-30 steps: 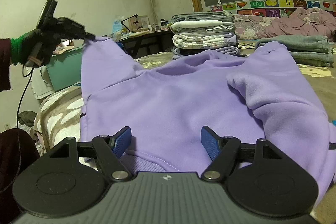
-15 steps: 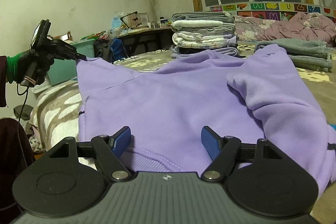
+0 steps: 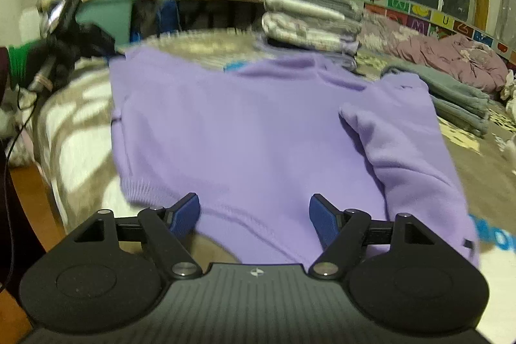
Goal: Fold clothes
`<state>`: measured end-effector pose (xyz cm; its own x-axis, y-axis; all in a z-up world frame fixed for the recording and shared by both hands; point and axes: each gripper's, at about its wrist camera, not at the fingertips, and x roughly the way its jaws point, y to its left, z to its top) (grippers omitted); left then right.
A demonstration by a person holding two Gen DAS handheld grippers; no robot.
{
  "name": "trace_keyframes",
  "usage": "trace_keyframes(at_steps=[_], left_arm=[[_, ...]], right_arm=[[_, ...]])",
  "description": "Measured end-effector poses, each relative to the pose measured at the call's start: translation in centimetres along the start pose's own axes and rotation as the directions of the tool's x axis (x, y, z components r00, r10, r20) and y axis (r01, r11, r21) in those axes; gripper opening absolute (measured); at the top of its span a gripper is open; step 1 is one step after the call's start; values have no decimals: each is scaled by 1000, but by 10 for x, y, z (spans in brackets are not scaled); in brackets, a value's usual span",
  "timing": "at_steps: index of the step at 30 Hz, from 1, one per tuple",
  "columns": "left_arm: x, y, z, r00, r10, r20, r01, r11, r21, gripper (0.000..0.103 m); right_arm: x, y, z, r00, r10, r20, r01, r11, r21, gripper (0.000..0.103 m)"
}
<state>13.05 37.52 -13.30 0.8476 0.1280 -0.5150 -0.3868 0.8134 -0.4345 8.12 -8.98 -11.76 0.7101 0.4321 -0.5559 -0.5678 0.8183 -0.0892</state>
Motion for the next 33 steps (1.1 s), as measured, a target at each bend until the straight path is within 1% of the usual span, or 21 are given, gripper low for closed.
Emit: trace_keyframes(at_steps=[1,2,3,4,5,8,9,10,11,12,15,17,18,19,21,22,23,25,27,30,33], left_arm=[[-1,4,0,1000,-12,2,12,999,-32,20],[-2,8,0,1000,-23,4,24,998,-63,22],[-2,11,0,999,-37,5,37,995,-95,22],[0,13,3,999,-52,2,52,991,-125,26],[2,15,5,998,-63,-2,62,987,-145,26],[4,13,9,998,-65,-13,62,988,-141,26],[4,12,10,998,-63,-13,60,990,-131,26],[4,10,11,998,-57,-12,55,992,-114,21],[5,8,11,999,-45,-10,44,995,-90,9],[5,5,12,1000,-25,-4,25,998,-55,5],[2,-3,12,999,30,20,-31,999,35,4],[4,-6,10,997,71,12,-72,993,91,4],[5,-6,10,997,79,8,-79,993,92,6],[5,-6,10,996,91,6,-91,991,96,11],[3,-12,13,990,139,25,-141,983,120,26],[1,-19,14,983,179,48,-184,973,142,37],[-1,-27,14,975,211,73,-220,960,170,39],[-8,-50,13,963,234,131,-261,932,254,39],[-14,-74,10,959,222,177,-269,908,321,39],[-18,-111,2,979,120,164,-179,894,411,39],[-16,-148,-7,993,15,121,-72,874,481,39]], right_arm=[[-2,3,2,1000,-17,-23,17,1000,-12,73],[-7,10,4,999,-28,-17,27,999,-30,70],[-14,17,6,999,-34,2,34,998,-49,63],[-17,27,10,1000,-23,21,25,997,-73,62],[-19,38,14,999,-4,39,8,995,-99,62],[-15,69,29,995,65,70,-51,981,-188,61],[-9,79,34,993,86,75,-69,975,-211,61],[-2,88,40,992,104,78,-84,970,-229,61],[5,97,45,989,122,81,-99,964,-246,61],[12,105,50,988,128,89,-101,959,-264,61],[34,124,60,988,124,93,-93,955,-280,64],[51,131,56,985,170,3,-163,950,-266,65],[53,133,52,984,180,-3,-175,951,-255,66],[53,133,50,983,182,13,-173,954,-243,66],[48,134,47,983,183,23,-172,955,-243,66],[46,134,47,983,183,25,-171,954,-246,66],[44,135,46,983,183,28,-171,954,-248,66],[39,136,45,982,184,33,-170,953,-252,66],[34,136,43,982,185,39,-169,952,-256,69],[24,135,41,981,188,48,-170,952,-254,69],[6,121,37,979,192,67,-174,961,-213,69]])
